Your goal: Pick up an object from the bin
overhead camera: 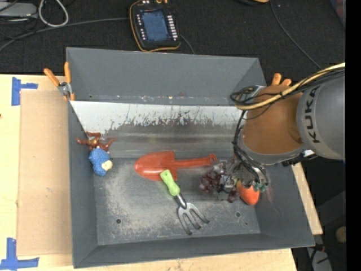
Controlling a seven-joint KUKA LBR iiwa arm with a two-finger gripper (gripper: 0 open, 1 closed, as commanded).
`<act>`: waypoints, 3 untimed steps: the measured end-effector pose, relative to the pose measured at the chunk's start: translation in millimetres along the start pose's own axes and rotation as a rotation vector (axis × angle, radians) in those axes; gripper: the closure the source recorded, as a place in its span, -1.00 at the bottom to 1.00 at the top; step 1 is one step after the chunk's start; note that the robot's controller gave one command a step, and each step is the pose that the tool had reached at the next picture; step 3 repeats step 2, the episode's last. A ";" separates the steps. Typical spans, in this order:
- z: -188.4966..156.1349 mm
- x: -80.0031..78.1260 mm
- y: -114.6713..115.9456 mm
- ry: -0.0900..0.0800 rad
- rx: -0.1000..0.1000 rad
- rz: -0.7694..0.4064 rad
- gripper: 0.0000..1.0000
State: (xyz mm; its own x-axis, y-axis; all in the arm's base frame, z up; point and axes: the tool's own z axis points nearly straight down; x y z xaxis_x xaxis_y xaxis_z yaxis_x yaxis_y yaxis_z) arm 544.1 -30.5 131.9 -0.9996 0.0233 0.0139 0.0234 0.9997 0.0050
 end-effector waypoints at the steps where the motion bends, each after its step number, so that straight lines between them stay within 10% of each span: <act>1: -21.9 0.3 0.3 0.000 0.000 0.000 1.00; 3: -41.9 0.6 0.5 0.001 0.000 0.000 1.00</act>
Offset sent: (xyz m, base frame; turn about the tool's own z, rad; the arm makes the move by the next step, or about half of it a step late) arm 0.0004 0.0001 0.0623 0.0000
